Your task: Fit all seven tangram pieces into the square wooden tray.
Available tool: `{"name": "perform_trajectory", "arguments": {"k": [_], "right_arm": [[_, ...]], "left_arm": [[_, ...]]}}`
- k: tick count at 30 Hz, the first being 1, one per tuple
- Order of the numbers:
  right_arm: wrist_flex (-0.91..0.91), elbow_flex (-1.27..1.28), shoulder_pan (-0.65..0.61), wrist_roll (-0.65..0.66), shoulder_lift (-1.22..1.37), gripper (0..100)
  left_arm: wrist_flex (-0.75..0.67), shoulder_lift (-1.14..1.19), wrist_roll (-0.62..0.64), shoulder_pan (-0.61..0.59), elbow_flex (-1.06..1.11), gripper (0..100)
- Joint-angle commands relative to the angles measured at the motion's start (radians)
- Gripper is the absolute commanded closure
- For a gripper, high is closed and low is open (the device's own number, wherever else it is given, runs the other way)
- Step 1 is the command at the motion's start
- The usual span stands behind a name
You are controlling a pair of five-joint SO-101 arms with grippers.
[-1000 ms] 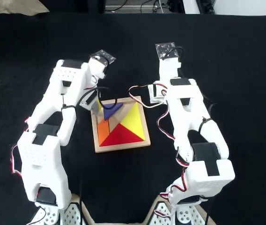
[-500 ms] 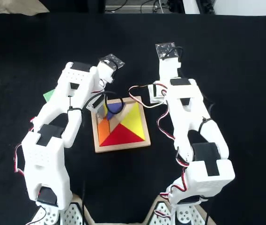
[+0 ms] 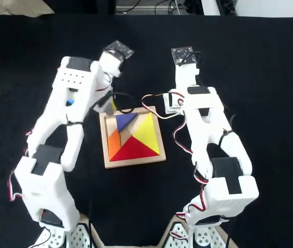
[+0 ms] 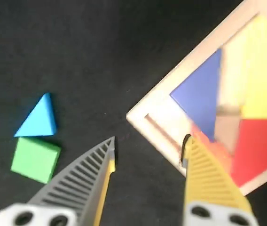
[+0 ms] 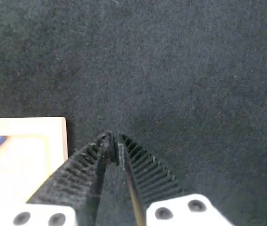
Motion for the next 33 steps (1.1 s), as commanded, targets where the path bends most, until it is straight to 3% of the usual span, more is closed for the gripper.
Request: {"name": "perform_trajectory", "arguments": {"k": [1,5,11,28,33], "right_arm": [[-0.008,-0.008,0.017,0.003,-0.058,98.4],[-0.012,-0.010,0.043,0.003,-0.058,98.4],[-0.017,-0.025,0.072,-0.005,-0.050,98.4],[-0.015,-0.024,0.069,-0.005,-0.050,98.4],[-0.015,-0.022,0.069,-0.005,-0.050,98.4]], "left_arm": [[-0.041,-0.057,0.109,0.108,-0.035,76],[-0.133,-0.029,0.129,0.180,0.044,76],[-0.215,0.026,0.126,0.188,0.096,76],[-0.213,0.107,0.061,-0.033,0.094,76],[-0.149,0.107,0.060,-0.042,0.085,76]]}}
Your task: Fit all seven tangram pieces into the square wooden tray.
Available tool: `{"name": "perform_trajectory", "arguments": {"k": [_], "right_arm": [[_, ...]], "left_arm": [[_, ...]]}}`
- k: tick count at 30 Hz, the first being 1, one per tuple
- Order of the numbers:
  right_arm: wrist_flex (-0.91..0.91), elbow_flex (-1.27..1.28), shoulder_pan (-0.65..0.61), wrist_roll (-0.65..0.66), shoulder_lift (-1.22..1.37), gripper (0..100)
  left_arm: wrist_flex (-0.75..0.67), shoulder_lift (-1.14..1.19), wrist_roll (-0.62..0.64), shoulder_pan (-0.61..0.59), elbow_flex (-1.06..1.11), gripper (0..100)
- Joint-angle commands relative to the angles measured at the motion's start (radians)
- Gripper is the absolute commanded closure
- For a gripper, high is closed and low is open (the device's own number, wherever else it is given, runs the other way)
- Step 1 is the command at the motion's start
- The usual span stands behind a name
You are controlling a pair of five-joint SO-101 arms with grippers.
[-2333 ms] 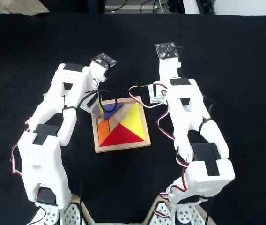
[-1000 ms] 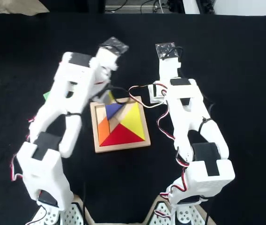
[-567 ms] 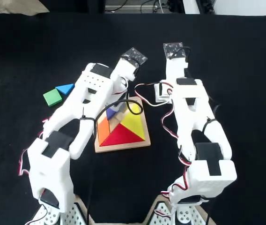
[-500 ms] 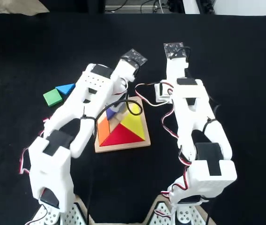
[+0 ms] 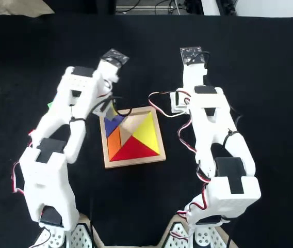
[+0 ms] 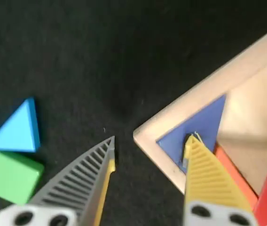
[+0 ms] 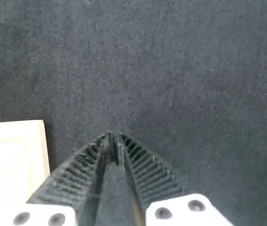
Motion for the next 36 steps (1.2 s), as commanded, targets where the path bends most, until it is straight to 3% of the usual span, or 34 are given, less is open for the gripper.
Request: {"name": "perform_trajectory", "arguments": {"k": [1,11,14,19,24,26,32,36], "right_arm": [[-0.015,-0.022,0.015,-0.005,-0.050,98.4],[-0.015,-0.022,0.015,-0.005,-0.050,98.4],[-0.015,-0.022,0.015,-0.005,-0.050,98.4],[-0.015,-0.022,0.015,-0.005,-0.050,98.4],[-0.015,-0.021,0.015,-0.005,-0.048,98.4],[-0.015,-0.021,0.015,-0.005,-0.048,98.4],[-0.015,-0.019,-0.003,0.000,-0.048,98.4],[-0.017,-0.008,-0.017,0.003,-0.048,98.4]], "left_arm": [[0.044,-0.015,-0.011,-0.004,-0.016,76],[0.046,-0.025,-0.009,0.008,-0.021,76],[0.104,-0.114,-0.009,-0.013,-0.056,76],[0.173,-0.319,0.018,-0.147,-0.071,76],[0.172,-0.325,0.184,-0.335,-0.067,76],[0.172,-0.293,0.107,-0.374,-0.070,76],[0.126,-0.132,-0.365,-0.398,-0.104,75],[0.077,-0.035,-0.448,-0.404,-0.193,69]]}}
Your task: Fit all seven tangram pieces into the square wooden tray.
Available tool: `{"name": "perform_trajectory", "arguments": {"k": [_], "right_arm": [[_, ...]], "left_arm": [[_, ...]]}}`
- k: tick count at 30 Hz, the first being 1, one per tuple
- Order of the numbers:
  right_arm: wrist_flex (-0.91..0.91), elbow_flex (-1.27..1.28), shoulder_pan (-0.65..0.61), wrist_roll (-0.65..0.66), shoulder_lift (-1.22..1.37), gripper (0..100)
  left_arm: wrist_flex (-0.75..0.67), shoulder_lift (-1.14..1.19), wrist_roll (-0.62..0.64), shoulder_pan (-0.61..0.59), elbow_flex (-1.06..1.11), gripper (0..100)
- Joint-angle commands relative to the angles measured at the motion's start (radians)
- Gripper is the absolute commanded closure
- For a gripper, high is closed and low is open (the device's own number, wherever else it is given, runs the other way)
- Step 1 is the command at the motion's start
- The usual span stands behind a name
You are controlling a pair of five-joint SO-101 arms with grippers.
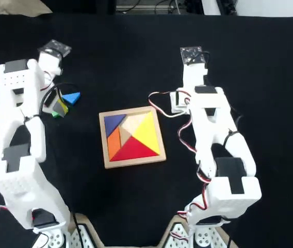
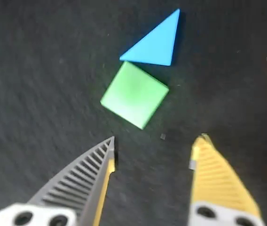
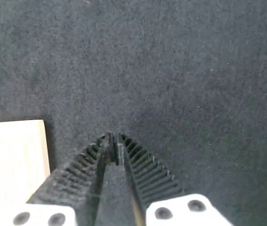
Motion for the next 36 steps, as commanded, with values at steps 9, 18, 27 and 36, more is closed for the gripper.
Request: {"name": "perform_trajectory", "arguments": {"k": [9,18,27,36], "right_arm": [[-0.040,-0.004,-0.017,0.003,-0.048,98.4],[-0.043,-0.004,-0.017,0.003,-0.048,98.4],[-0.043,-0.002,-0.017,0.003,-0.048,98.4],[-0.044,-0.002,-0.017,0.003,-0.047,98.4]], "left_arm": [[0.000,0.305,-0.327,-0.024,-0.384,68],[0.083,0.512,-0.388,-0.022,-0.641,69],[0.247,0.658,-0.451,-0.010,-0.846,69],[0.396,0.758,-0.453,0.015,-1.033,90]]}}
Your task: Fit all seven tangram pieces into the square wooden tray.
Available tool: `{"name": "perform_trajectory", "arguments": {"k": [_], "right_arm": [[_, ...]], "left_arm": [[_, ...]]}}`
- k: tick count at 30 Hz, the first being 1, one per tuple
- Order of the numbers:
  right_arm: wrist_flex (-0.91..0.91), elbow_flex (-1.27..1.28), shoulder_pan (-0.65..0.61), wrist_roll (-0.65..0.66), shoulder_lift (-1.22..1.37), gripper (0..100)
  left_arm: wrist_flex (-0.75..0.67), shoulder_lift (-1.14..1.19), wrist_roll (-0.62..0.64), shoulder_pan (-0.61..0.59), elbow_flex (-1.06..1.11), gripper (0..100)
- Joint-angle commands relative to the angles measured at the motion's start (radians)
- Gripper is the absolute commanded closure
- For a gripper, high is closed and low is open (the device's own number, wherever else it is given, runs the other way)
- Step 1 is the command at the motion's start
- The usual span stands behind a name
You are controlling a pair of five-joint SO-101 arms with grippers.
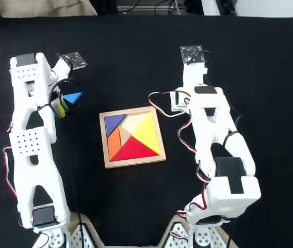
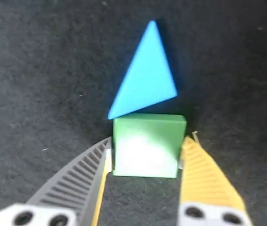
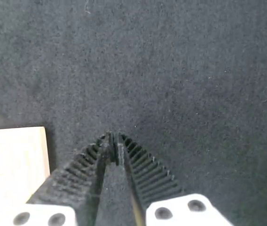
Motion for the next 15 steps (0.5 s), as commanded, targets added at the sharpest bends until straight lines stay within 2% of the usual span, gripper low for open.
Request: {"name": "perform_trajectory", "arguments": {"k": [1,4,9,15], "right_arm": [[-0.017,-0.002,-0.017,0.003,-0.045,98.4],[-0.017,-0.012,-0.017,0.005,-0.022,98.4],[-0.015,-0.027,-0.015,0.005,-0.005,98.4],[-0.014,-0.027,-0.014,0.005,-0.007,98.4]], "left_arm": [[0.092,0.009,-0.012,0.022,-0.127,89],[0.095,-0.021,0.049,0.036,-0.159,90],[0.097,-0.186,0.184,0.062,-0.084,90],[0.095,-0.557,0.336,0.180,0.309,90]]}}
